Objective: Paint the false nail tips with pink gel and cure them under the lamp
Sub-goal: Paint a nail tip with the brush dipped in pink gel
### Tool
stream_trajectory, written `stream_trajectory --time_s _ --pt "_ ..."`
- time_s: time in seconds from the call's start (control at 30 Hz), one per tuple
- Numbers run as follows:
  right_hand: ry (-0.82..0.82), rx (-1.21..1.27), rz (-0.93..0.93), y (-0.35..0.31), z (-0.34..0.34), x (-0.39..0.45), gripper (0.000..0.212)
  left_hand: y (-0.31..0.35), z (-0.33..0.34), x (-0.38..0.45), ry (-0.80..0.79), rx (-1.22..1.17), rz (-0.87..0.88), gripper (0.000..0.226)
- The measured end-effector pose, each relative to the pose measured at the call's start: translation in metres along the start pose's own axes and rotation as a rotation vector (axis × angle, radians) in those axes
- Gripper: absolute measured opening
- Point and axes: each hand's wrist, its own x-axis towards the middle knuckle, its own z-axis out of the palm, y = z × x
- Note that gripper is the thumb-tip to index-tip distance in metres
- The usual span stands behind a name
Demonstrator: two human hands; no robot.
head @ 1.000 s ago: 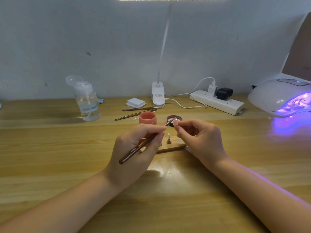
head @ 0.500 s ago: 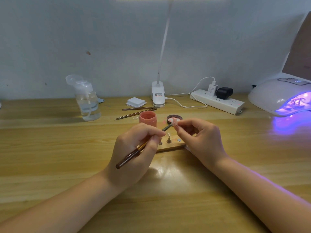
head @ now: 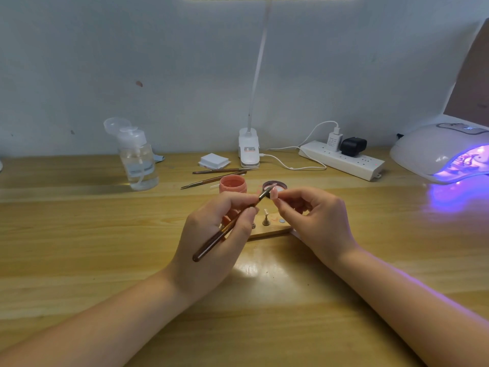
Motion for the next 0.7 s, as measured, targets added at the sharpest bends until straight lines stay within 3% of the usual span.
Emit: stream_trajectory --time_s 0.7 --pt "-0.007 0.03 0.008 0.0004 0.0007 -0.0003 0.012 0.0012 -0.0012 0.0006 0.027 0.027 -0.009 0.021"
